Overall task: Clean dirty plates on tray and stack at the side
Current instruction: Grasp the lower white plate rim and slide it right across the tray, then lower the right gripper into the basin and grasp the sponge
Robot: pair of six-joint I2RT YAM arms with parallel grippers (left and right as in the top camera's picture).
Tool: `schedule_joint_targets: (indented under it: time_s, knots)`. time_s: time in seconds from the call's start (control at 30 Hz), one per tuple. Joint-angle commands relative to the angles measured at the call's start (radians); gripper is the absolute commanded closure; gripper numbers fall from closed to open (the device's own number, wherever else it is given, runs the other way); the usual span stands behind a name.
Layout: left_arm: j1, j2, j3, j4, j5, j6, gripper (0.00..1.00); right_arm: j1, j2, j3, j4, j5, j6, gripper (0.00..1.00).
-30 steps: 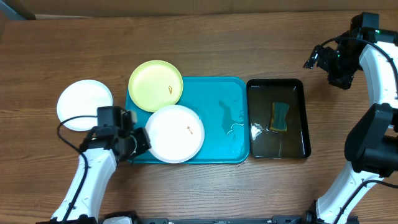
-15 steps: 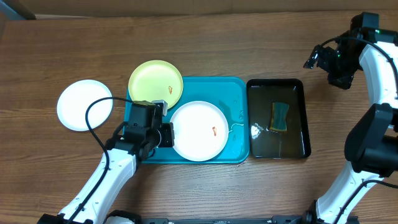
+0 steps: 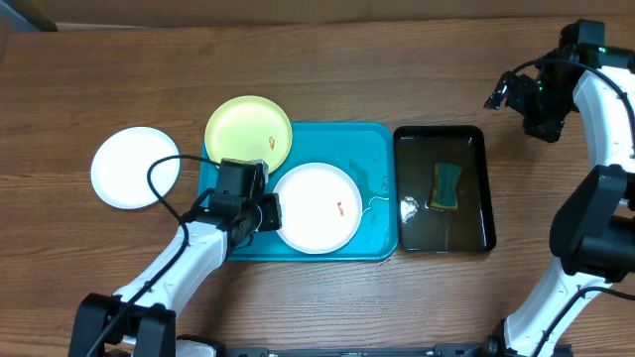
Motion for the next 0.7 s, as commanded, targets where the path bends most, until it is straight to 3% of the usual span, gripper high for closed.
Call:
schedule_joint_targets:
  time_s: [0.0, 0.1, 0.33, 0.47, 0.67]
  knots:
    - [-0.005, 0.003, 0.0, 0.005, 0.015, -0.015, 0.93, -0.003, -0.031, 0.015, 0.003, -0.005, 0.004, 0.0]
    - [-0.005, 0.003, 0.0, 0.005, 0.015, -0.014, 0.83, -0.003, -0.031, 0.015, 0.004, -0.006, 0.005, 0.0]
    - [-0.005, 0.003, 0.0, 0.005, 0.015, -0.014, 0.75, -0.006, -0.031, 0.021, -0.104, -0.213, -0.023, 0.0]
    - [-0.005, 0.003, 0.0, 0.005, 0.011, -0.011, 0.7, -0.01, -0.041, 0.142, -0.234, -0.285, -0.065, 0.25]
    - [-0.005, 0.007, -0.001, 0.008, 0.007, -0.011, 0.69, 0.045, -0.13, 0.26, -0.428, -0.229, -0.154, 0.25]
